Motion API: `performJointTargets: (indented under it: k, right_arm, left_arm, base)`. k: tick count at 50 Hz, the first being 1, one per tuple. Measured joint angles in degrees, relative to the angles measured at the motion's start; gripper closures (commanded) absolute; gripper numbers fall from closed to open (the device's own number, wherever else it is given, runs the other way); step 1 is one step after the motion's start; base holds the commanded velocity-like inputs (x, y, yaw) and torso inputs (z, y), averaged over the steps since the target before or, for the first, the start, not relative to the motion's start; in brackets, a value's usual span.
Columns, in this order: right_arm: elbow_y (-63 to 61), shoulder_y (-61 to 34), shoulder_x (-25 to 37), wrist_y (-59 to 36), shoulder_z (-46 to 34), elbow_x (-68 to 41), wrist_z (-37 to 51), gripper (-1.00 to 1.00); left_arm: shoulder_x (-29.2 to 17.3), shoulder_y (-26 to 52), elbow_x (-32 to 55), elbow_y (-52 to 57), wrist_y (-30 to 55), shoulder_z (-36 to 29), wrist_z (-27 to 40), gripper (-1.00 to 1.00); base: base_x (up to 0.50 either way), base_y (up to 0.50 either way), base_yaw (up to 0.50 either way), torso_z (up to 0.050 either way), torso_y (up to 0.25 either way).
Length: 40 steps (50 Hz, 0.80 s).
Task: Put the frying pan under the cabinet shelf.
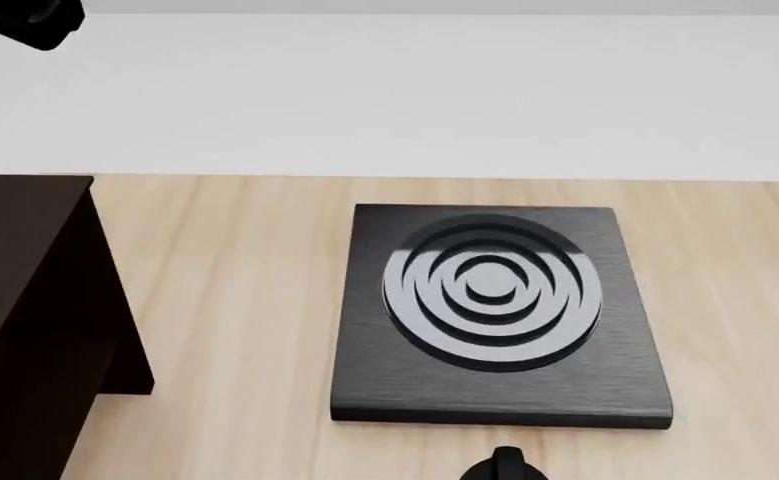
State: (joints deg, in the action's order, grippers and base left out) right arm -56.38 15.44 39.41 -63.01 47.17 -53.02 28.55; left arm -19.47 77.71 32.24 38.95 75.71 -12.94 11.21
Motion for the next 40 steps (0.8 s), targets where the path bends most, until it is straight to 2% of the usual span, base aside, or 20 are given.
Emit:
performJointTargets:
  k: [24, 40]
  right_arm:
    - [4.59, 9.15, -4.50, 7.64, 0.73, 7.12, -4.58, -1.00]
    - [9.01, 10.11, -4.79, 9.76, -1.84, 10.10, -6.12, -1.00]
  left_arm:
    - [-0.15, 0.70, 0.85, 0.08, 0.14, 0.03, 0.56, -1.00]
    - [-0.34, 0.22, 1.10, -0.29, -0.59, -0.39, 0.86, -1.00]
  base:
    - [0.00, 0.00, 0.00, 0.000, 0.000]
    - [0.00, 0.00, 0.00, 0.000, 0.000]
